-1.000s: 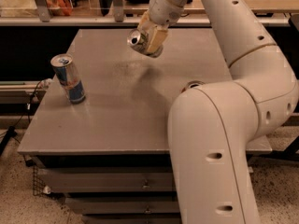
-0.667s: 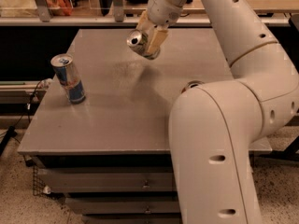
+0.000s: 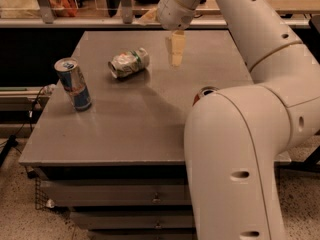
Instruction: Knock 7up can over
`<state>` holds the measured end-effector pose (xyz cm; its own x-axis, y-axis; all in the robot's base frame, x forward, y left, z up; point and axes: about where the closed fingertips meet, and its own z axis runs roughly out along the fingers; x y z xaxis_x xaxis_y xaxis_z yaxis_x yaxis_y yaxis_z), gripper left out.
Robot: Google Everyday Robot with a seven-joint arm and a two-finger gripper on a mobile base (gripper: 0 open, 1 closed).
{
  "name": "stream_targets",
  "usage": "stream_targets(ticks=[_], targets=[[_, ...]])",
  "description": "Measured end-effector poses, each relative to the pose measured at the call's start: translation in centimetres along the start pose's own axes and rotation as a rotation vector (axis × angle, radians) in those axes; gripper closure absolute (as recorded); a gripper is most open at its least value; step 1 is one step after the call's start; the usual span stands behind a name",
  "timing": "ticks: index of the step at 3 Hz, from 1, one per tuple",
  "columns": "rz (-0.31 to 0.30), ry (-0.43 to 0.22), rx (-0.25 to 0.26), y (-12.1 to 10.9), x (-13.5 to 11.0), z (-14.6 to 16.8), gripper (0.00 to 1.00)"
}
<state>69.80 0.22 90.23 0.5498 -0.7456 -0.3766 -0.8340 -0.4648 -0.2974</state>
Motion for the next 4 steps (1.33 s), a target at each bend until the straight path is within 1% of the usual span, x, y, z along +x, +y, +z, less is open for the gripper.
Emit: stream_targets(ticks=[1,2,3,4], targets=[[0.018,-0.009,-0.004,0.6,0.5,-0.1,0.0],[0.083,-0.028,0.011,0.9,1.9,-0.4,0.0],[0.207,-0.088,0.056,1.5,4.3,-1.2,0.0],[0.362,-0.168,0.127,2.4,6.4,-3.4,0.0]])
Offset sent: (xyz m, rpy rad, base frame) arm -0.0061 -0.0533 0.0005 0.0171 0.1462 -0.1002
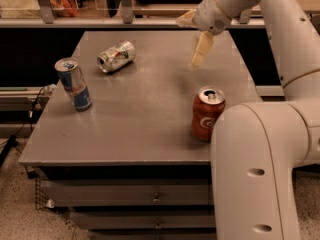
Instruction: Knock 7up can over
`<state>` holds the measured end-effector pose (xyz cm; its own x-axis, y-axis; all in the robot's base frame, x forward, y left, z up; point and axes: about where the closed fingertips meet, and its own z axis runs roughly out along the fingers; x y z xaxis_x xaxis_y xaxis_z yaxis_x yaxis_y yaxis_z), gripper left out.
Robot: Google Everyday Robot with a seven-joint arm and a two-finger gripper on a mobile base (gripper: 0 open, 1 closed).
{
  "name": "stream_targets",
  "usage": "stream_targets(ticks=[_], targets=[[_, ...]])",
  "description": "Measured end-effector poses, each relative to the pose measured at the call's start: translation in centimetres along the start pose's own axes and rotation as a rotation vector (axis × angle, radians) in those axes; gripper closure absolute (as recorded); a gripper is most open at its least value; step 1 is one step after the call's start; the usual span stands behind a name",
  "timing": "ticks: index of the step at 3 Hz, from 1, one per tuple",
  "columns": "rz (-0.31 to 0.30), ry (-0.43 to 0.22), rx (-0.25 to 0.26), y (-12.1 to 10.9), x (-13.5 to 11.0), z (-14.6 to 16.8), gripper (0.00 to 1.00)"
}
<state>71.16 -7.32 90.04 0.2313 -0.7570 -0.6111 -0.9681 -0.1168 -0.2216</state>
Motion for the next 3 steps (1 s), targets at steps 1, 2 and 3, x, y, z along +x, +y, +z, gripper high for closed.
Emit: stream_targets(ticks=[1,2,3], targets=[[0.146,-0.101,0.082,0.3,0.8,-3.9,0.0],[0.295,-0.222,0.189,0.7,2.0,-8.9,0.0],[0.33,-0.241,0.213,0.8,2.7,-9.9,0.0]])
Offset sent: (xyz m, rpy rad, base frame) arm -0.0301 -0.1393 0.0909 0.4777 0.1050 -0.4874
